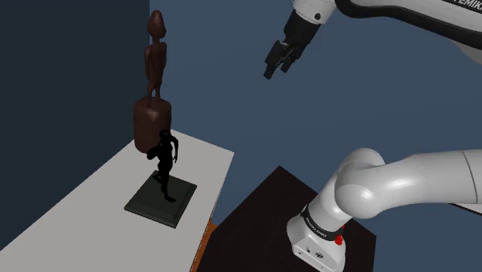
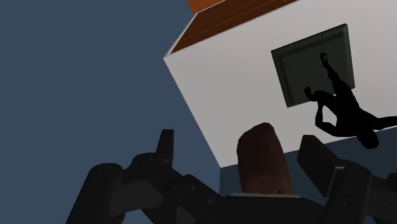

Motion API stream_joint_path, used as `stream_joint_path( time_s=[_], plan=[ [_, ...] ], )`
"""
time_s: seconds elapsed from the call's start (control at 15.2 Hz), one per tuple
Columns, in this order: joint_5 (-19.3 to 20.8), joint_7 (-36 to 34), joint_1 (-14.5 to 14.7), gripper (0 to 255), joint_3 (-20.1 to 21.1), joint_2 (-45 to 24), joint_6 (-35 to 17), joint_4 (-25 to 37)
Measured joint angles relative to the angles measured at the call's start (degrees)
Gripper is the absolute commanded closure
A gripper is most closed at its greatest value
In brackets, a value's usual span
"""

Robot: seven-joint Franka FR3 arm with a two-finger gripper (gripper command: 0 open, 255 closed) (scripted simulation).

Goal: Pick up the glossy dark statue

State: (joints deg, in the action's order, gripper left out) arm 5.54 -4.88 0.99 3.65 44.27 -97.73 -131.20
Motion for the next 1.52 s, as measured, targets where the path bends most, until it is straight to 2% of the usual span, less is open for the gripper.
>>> stream_joint_path(
  time_s=[0.4,0.86,1.52],
  plan=[
    [-3.3,-5.0,0.8,0,2.5,-4.1,-3.8,-1.5],
    [-8.7,-12.6,2.1,0,6.5,-13.2,-11.5,-2.2],
    [-14.2,-23.5,4.1,0,12.5,-30.9,-21.6,3.8]
  ],
)
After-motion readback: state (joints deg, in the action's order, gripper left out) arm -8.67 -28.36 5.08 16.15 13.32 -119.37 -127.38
